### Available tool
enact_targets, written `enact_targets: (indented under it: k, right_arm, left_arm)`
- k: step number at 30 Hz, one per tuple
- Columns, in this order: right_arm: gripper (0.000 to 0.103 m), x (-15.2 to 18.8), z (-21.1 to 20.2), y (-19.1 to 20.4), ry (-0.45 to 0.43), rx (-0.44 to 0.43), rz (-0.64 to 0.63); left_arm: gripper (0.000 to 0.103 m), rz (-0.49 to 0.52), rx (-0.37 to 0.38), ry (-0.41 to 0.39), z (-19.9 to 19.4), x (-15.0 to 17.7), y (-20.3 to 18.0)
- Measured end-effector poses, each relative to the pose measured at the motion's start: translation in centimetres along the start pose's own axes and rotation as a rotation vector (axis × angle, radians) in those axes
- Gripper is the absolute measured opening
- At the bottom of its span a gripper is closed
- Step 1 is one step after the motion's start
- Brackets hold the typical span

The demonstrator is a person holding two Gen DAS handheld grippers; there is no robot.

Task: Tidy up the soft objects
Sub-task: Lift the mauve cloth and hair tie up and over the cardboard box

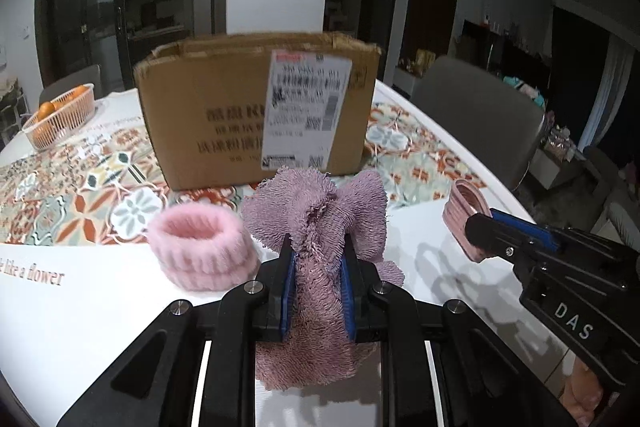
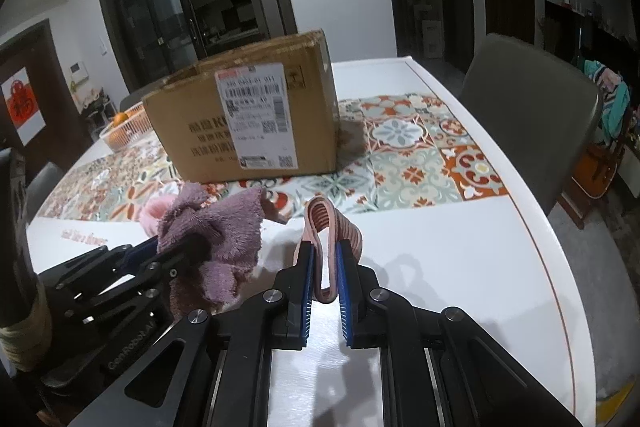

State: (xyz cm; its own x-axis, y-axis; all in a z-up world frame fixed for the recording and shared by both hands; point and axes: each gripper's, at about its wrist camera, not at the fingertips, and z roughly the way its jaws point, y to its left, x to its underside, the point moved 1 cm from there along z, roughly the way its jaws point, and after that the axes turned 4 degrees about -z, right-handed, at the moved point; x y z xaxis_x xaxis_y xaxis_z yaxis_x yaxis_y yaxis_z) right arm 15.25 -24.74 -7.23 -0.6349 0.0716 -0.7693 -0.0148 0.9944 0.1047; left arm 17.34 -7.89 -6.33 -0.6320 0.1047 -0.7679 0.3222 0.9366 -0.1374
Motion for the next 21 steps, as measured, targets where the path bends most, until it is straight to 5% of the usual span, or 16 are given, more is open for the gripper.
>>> enact_targets:
  k: [21]
  right_arm:
    - [0.013,-5.8,-4.4,5.1,-0.194,-0.052,-0.048]
  left_arm:
    - [0.021,0.025,-0.074,-0.219,-8.0,-6.3,3.5]
